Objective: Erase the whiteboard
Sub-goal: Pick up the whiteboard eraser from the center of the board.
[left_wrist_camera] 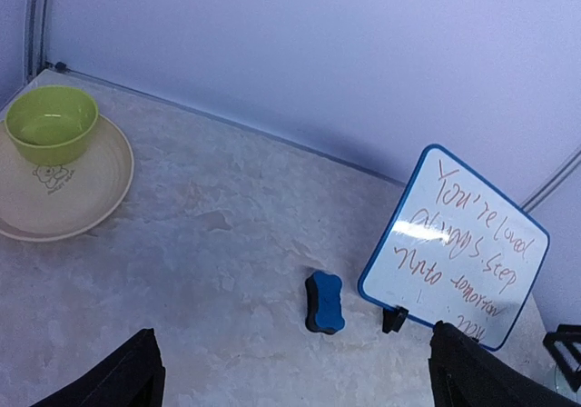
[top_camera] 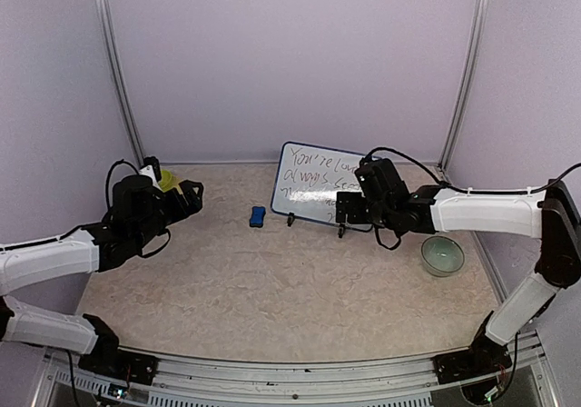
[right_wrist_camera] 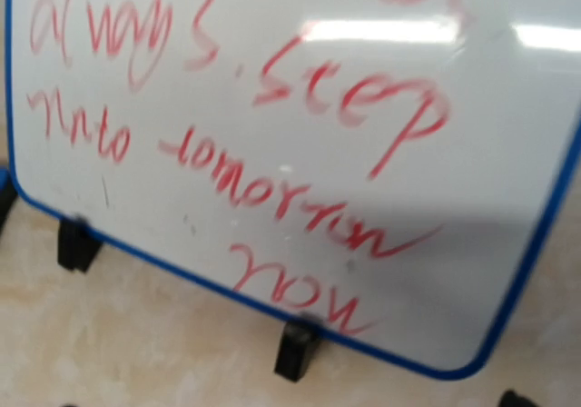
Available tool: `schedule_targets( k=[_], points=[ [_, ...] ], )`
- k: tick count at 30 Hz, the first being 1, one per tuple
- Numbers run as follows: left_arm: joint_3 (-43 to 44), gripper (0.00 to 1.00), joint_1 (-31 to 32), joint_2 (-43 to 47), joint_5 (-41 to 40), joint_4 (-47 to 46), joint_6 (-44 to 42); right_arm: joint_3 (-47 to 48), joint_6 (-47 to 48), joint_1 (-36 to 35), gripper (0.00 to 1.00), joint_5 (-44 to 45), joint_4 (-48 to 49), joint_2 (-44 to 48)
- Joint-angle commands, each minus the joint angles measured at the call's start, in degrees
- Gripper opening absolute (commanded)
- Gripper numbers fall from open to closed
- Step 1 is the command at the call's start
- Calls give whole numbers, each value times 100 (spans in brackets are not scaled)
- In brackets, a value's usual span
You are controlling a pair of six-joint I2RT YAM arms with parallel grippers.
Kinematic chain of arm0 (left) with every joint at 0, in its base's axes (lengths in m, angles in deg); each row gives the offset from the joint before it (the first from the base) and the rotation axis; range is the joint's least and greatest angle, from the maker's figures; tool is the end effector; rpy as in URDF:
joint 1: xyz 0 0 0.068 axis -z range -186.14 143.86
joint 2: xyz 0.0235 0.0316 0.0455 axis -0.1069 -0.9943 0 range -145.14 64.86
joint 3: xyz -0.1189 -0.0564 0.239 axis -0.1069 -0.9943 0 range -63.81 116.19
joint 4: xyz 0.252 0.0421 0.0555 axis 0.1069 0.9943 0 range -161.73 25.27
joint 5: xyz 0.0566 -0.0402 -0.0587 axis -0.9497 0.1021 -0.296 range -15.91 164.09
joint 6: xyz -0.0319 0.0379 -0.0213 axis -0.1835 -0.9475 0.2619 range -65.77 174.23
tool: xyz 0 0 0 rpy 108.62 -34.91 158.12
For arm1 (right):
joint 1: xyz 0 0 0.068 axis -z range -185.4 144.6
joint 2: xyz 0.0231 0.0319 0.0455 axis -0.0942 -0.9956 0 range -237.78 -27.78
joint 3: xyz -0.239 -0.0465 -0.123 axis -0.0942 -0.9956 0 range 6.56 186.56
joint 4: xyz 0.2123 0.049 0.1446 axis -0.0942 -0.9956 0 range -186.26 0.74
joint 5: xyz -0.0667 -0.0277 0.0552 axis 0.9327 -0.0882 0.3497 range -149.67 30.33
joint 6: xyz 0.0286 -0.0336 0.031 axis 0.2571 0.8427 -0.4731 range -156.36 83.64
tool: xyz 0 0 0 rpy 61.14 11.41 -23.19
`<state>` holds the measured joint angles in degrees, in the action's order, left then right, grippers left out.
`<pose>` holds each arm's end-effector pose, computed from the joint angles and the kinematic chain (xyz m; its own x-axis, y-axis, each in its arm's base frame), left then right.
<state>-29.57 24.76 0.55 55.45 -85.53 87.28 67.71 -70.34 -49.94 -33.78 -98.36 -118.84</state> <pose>0.2213 -0.1191 0.2504 -0.3233 -0.4087 -0.8535 0.0560 0.8921 -0.4484 0.2601 0.2341 0.2404 -0.5896 0.1252 -0.7979 -0.0719 0.9759 0.2062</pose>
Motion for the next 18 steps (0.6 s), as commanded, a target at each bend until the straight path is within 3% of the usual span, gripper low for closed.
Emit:
schedule_targets(
  k=[1, 12, 18],
  points=[
    [517, 99, 242, -669, -6, 68, -389, -344, 170, 459, 100, -678, -104, 717],
    [1623, 99, 740, -2274, -127, 460, -611, -1095, 225, 1331, 100, -1118, -59, 1676],
    [1881, 99, 892, -2720, 611, 106, -1028, -1328, 155, 1447, 100, -1404, 68, 1744]
  ],
)
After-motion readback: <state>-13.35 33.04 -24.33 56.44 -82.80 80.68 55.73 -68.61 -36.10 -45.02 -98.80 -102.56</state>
